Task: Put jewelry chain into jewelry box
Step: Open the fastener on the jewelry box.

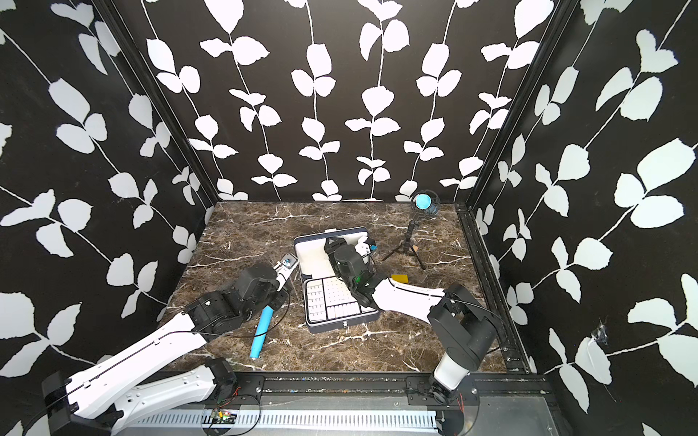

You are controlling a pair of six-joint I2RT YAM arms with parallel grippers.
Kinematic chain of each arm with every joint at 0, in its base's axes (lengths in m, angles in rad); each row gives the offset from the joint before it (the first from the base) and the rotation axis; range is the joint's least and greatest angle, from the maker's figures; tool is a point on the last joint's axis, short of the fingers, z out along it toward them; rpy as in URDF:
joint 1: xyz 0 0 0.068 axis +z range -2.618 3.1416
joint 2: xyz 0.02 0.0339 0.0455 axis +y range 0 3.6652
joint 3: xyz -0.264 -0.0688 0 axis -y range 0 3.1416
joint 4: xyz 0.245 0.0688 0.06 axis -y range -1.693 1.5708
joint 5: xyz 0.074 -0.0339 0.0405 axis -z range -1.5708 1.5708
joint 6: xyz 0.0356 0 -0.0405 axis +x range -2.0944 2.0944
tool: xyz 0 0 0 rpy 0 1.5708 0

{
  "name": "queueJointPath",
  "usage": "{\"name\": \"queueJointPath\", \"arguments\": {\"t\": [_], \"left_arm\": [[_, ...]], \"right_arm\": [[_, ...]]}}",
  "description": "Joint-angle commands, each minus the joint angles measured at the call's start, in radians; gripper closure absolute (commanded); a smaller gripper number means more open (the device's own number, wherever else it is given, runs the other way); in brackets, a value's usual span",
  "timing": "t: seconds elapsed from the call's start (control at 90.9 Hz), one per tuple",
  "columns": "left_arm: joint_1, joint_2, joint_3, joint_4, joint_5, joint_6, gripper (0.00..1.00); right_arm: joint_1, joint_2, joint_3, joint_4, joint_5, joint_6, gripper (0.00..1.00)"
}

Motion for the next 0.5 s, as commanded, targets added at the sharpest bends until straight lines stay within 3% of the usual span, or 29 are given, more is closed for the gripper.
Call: {"name": "queueJointPath", "arguments": {"t": [0.0, 0.242, 0.484], "left_arm": [[0.003, -0.019, -0.014, 0.024, 0.008, 0.01, 0.99], [0.003, -0.019, -0.014, 0.024, 0.006, 0.011, 0.99], [0.003, -0.019, -0.015, 0.024, 0.006, 0.011, 0.99]], "right_arm": [[0.007, 0.01, 0.001, 0.07, 0.013, 0.006, 0.36], [0.007, 0.007, -0.005, 0.065, 0.007, 0.0, 0.49], [0.006, 0.006, -0.02, 0.059, -0.001, 0.002, 0.55]]}}
